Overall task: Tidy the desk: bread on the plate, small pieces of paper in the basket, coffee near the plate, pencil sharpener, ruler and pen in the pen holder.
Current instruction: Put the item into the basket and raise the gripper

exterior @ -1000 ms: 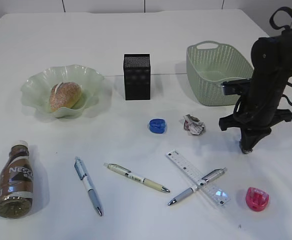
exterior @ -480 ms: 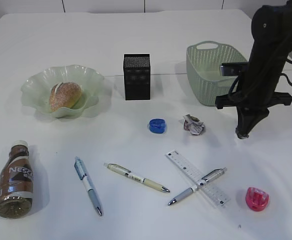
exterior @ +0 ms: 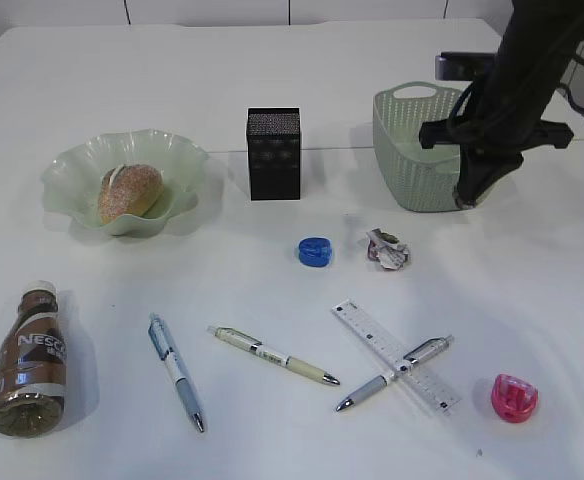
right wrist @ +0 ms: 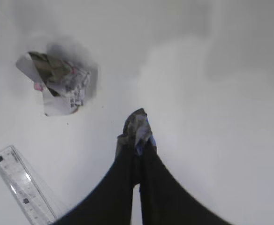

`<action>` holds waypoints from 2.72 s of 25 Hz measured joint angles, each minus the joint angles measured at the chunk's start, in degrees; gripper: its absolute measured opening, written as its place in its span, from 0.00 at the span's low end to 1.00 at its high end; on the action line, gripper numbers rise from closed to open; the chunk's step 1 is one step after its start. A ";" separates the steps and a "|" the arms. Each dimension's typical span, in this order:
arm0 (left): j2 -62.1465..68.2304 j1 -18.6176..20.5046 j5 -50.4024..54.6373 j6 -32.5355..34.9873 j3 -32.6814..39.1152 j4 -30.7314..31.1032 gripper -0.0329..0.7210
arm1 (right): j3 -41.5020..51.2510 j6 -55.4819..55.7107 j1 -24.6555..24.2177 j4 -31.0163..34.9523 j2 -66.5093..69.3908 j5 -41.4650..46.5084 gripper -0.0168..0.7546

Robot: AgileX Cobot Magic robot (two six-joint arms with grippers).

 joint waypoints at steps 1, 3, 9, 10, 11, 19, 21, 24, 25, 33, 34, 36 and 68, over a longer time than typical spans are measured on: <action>0.00 0.00 0.00 0.00 0.00 0.00 0.73 | -0.96 0.00 0.00 0.00 0.00 0.00 0.06; 0.00 0.00 0.00 0.00 0.00 0.00 0.73 | -3.29 0.00 0.00 0.00 0.00 0.12 0.06; 0.00 0.00 0.00 0.00 0.00 0.00 0.73 | -12.65 0.09 0.00 -0.13 0.00 0.34 0.06; 0.00 0.00 0.00 0.00 0.00 0.00 0.73 | -13.33 0.12 0.00 -0.21 0.00 0.10 0.06; 0.00 0.00 0.00 0.00 0.00 0.00 0.73 | -13.33 0.12 0.00 -0.21 0.00 0.10 0.06; 0.00 0.00 0.00 0.00 0.00 -0.12 0.73 | -14.73 0.43 0.00 -1.22 1.43 -7.47 0.06; 0.00 0.00 0.00 0.00 0.00 -0.33 0.73 | -14.73 0.43 0.00 -1.89 2.95 -10.95 0.06; 0.00 0.00 0.00 0.00 0.00 -1.22 0.73 | -15.36 0.47 0.00 -2.98 4.97 -13.08 0.06; 0.00 0.00 0.00 0.00 0.00 -1.62 0.73 | -15.43 0.57 0.00 -3.32 5.29 -13.18 0.06; 0.00 0.00 0.00 0.00 0.00 -2.51 0.73 | -17.63 0.69 0.00 -6.99 10.07 -14.32 0.06; 0.00 0.00 0.00 0.00 0.00 -2.51 0.73 | -17.94 0.72 0.00 -7.22 10.78 -14.69 0.06; 0.00 0.00 0.00 0.00 0.00 -2.51 0.73 | -18.07 0.81 0.00 -7.35 11.17 -14.82 0.06; 0.00 0.00 0.10 0.00 0.00 -3.16 0.73 | -27.37 0.81 -0.12 -6.36 11.17 1.12 0.73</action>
